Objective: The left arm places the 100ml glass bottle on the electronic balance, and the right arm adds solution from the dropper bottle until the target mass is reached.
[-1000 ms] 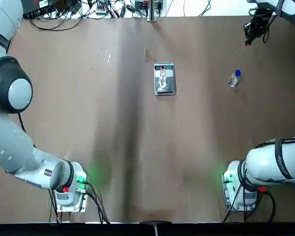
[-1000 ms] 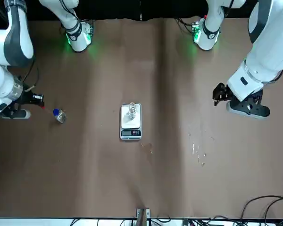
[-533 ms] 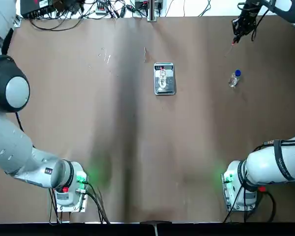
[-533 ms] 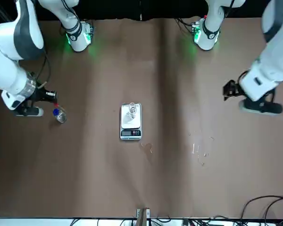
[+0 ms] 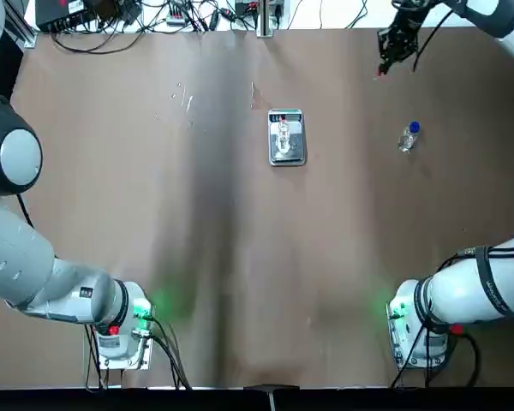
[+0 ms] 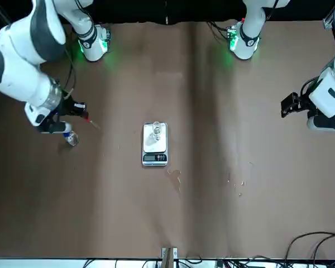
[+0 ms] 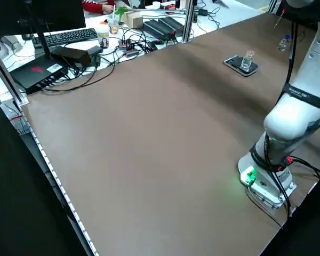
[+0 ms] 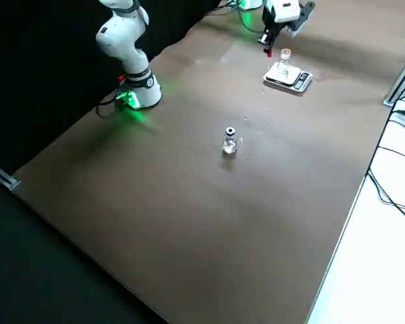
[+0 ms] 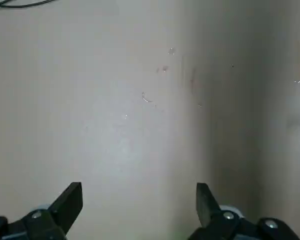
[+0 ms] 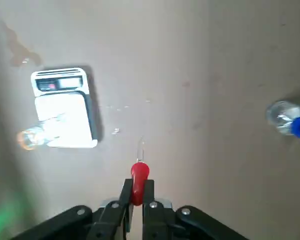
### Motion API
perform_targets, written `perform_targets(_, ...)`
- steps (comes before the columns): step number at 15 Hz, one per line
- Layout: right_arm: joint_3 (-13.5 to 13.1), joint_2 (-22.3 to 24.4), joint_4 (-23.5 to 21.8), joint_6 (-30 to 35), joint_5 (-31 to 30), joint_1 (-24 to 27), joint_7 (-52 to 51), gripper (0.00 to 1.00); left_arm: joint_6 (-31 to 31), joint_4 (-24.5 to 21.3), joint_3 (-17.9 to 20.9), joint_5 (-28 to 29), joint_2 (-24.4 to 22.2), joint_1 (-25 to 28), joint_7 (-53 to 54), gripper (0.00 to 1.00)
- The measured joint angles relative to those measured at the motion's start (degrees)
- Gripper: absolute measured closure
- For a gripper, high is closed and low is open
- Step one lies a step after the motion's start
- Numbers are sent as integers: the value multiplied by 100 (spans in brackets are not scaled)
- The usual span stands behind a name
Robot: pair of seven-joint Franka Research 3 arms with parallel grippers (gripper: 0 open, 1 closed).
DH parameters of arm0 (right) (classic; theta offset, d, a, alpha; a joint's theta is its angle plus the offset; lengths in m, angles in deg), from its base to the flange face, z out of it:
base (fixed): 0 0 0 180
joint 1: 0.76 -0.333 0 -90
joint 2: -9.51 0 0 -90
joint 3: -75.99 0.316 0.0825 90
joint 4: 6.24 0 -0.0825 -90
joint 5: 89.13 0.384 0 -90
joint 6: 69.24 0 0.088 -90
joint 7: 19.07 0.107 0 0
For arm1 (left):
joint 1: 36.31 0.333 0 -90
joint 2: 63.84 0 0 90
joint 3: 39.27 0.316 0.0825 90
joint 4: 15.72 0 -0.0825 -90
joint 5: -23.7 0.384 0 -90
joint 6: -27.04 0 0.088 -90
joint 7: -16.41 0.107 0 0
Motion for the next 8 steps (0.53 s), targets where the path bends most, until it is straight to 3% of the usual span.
perform_targets(5, 8, -1, 436, -154, 160, -767, 1090, 88, 84, 1, 8, 0, -177, 69, -12, 0)
perform_targets(8, 9, -71, 466, -422, 164, -1143, 1547, 89, 88, 0, 10, 0, -204, 70, -14, 0)
